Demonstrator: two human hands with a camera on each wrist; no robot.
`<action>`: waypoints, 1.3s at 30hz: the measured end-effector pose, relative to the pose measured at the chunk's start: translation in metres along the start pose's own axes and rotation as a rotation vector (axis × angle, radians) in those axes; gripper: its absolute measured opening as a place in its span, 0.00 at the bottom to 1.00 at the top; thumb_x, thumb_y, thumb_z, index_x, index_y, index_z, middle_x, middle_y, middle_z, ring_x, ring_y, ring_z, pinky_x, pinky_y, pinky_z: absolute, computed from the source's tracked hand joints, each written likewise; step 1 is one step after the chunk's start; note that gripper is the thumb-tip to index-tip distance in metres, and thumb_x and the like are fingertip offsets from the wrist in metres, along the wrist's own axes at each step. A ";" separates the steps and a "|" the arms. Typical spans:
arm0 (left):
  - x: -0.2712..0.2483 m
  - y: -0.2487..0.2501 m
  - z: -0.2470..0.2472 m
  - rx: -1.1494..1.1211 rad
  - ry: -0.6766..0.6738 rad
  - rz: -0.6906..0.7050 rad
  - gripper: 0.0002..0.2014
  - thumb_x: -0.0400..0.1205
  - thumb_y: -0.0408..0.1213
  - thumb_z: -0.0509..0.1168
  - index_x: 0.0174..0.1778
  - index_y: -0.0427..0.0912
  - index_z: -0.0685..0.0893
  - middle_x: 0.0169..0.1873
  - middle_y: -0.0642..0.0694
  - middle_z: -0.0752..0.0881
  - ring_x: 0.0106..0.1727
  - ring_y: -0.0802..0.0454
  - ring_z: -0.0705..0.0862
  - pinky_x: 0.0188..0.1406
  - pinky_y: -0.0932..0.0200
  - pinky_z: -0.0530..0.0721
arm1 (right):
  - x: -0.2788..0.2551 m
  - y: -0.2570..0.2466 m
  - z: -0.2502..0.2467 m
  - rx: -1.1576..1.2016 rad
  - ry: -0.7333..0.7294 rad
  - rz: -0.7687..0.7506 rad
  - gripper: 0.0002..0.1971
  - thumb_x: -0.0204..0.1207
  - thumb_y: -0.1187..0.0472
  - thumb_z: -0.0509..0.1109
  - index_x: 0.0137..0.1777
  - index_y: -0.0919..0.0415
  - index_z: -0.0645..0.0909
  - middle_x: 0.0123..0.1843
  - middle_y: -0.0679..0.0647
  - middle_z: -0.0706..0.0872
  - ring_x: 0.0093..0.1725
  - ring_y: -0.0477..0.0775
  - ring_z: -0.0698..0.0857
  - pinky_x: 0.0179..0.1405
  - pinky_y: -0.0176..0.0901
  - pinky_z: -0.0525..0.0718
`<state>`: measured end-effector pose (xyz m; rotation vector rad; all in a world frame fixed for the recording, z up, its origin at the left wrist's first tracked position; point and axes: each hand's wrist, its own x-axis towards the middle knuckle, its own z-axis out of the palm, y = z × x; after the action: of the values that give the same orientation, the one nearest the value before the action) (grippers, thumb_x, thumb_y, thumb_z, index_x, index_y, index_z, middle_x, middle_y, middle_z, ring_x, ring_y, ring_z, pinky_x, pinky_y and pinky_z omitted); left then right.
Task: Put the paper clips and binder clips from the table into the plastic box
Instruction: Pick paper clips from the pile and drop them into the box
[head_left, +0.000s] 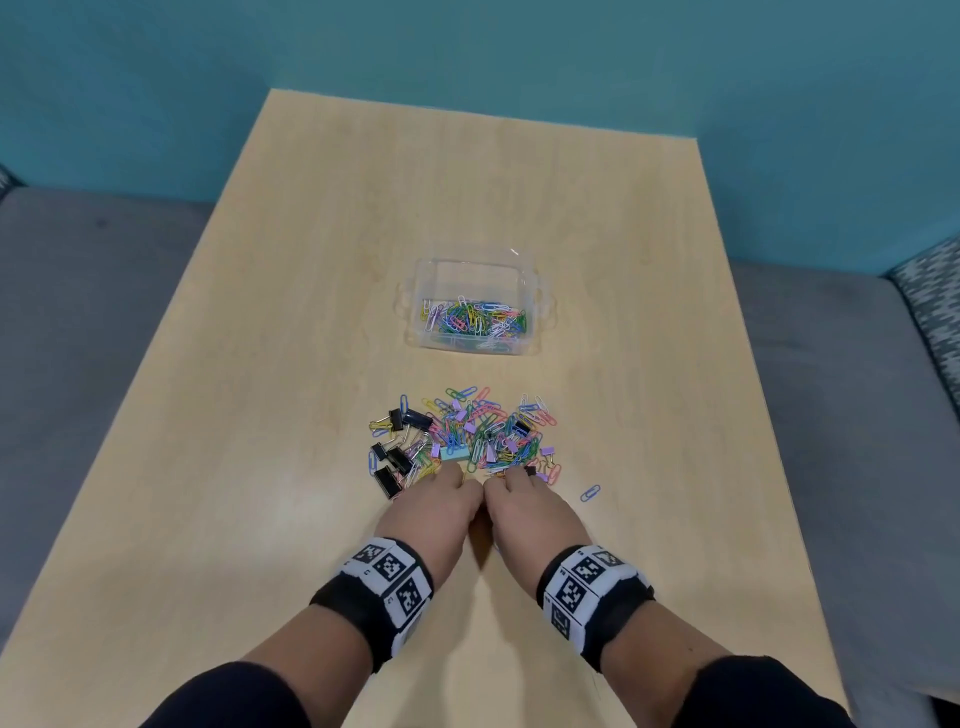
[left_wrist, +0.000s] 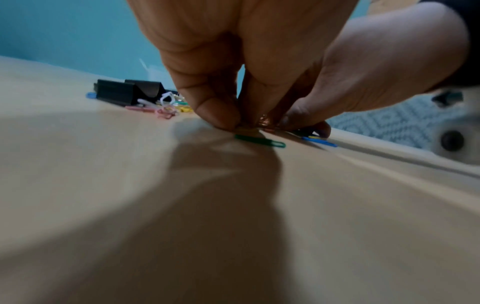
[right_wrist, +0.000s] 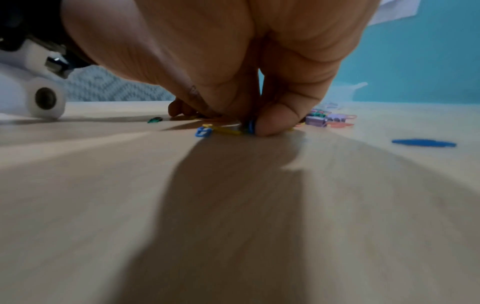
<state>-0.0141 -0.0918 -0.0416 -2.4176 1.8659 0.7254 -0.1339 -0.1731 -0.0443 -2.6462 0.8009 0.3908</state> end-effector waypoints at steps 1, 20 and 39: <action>0.001 0.000 -0.001 0.016 -0.010 0.004 0.13 0.73 0.25 0.59 0.51 0.42 0.75 0.49 0.41 0.75 0.46 0.39 0.79 0.36 0.50 0.71 | 0.001 0.000 -0.001 -0.016 -0.013 -0.002 0.16 0.67 0.73 0.65 0.55 0.64 0.74 0.53 0.64 0.78 0.50 0.67 0.80 0.39 0.55 0.76; 0.068 -0.050 -0.097 -0.720 0.203 -0.272 0.11 0.77 0.44 0.71 0.31 0.44 0.81 0.20 0.49 0.81 0.20 0.50 0.78 0.24 0.60 0.77 | 0.078 0.047 -0.103 0.633 0.115 0.236 0.04 0.66 0.66 0.66 0.35 0.56 0.78 0.29 0.51 0.83 0.30 0.57 0.85 0.27 0.44 0.80; 0.107 -0.053 -0.076 -0.172 0.018 -0.198 0.13 0.80 0.49 0.63 0.54 0.46 0.82 0.50 0.44 0.79 0.48 0.43 0.81 0.46 0.53 0.78 | 0.104 0.058 -0.083 0.220 -0.137 0.410 0.15 0.76 0.51 0.63 0.58 0.57 0.70 0.56 0.59 0.74 0.50 0.63 0.80 0.46 0.51 0.79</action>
<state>0.0815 -0.1947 -0.0263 -2.6705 1.5985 0.8845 -0.0701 -0.3018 -0.0206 -2.2200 1.2632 0.5456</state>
